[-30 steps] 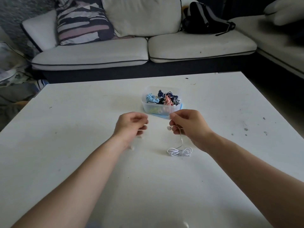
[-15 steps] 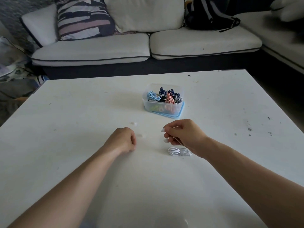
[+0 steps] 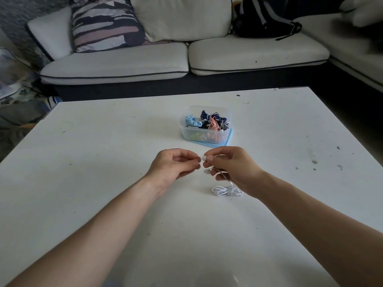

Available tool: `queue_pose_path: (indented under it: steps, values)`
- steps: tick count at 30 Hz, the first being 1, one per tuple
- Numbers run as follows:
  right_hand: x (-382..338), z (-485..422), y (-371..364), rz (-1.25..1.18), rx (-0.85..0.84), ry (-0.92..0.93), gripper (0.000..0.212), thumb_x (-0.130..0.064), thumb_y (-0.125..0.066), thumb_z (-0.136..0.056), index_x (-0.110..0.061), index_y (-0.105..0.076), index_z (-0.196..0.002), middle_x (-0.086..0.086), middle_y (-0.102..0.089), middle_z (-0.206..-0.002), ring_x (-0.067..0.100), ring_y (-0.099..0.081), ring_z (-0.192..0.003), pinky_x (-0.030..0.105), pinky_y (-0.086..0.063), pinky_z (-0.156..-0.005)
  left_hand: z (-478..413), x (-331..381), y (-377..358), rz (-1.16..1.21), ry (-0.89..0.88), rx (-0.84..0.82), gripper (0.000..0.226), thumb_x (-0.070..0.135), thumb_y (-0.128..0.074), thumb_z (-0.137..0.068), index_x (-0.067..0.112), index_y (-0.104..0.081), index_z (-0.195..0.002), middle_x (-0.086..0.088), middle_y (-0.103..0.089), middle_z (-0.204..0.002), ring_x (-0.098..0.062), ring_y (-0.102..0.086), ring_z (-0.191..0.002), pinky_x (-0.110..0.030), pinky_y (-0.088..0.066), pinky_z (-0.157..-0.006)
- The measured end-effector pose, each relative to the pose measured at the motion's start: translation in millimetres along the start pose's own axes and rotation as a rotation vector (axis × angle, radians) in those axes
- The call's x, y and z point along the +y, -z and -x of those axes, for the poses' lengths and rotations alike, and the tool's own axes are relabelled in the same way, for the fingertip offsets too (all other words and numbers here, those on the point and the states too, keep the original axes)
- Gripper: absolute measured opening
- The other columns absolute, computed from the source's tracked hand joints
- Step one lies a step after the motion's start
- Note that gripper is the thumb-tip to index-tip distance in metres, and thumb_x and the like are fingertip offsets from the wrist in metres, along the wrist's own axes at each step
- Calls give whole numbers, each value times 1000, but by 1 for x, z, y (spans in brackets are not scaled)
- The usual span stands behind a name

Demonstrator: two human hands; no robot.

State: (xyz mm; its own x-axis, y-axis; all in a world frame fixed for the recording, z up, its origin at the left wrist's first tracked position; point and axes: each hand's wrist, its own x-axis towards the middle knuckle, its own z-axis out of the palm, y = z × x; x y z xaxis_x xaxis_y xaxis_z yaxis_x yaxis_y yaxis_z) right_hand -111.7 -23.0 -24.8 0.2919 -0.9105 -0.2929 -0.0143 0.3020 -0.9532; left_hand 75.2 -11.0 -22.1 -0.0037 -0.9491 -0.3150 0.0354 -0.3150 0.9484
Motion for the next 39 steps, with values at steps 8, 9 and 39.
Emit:
queue_pose_path:
  steps: [8, 9, 39]
  values:
    - [1, 1, 0, 6, -40, -9, 14, -17, -71, -91, -5, -70, -100, 9, -73, -88, 19, -65, -68, 27, -49, -61, 2, -1, -9, 92, 12, 18, 20, -9, -74, -76, 7, -69, -87, -11, -73, -84, -19, -70, -78, -22, -57, -74]
    - [1, 1, 0, 5, -39, -8, 15, -17, -71, -91, -5, -70, -101, 10, -73, -89, 20, -66, -69, 27, -49, -61, 3, -1, -10, 117, 27, 12, 21, -11, -72, -76, 5, -70, -90, -12, -73, -86, -19, -71, -80, -21, -57, -74]
    - [-1, -2, 5, 97, -33, 35, 8, -18, -74, -89, -11, -76, -91, 5, -71, -82, 16, -66, -73, 27, -50, -67, 5, 5, -5, 181, 48, -60, 16, -10, -66, -81, 4, -68, -88, -11, -74, -80, -18, -74, -74, -20, -57, -66]
